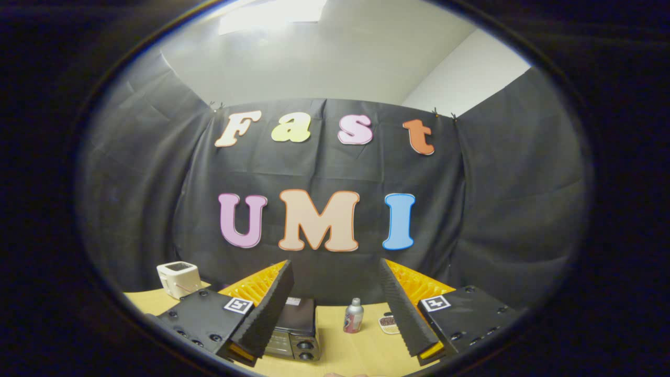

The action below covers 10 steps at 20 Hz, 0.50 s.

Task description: Open the toaster oven, put the food inside, and close the toaster oven door.

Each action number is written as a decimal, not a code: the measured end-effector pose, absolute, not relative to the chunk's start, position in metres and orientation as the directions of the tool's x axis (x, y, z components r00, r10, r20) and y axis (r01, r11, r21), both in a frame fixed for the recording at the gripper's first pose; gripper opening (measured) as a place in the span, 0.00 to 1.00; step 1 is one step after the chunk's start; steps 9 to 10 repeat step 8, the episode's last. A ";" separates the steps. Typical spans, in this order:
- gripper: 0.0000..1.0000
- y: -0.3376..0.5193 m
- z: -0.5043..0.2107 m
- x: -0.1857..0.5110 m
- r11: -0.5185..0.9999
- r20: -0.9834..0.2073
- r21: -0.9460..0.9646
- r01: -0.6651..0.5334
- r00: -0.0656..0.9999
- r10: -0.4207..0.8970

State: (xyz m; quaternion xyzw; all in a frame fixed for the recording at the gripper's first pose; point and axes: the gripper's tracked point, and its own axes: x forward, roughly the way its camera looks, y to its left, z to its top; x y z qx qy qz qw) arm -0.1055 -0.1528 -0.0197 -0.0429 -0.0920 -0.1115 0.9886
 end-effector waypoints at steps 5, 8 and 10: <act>1.00 -0.183 0.007 -0.127 0.964 0.234 -0.102 0.245 0.948 -0.216; 1.00 -0.185 0.009 -0.135 0.977 0.234 -0.063 0.205 0.954 -0.185; 1.00 -0.185 0.009 -0.135 0.977 0.234 -0.063 0.205 0.954 -0.185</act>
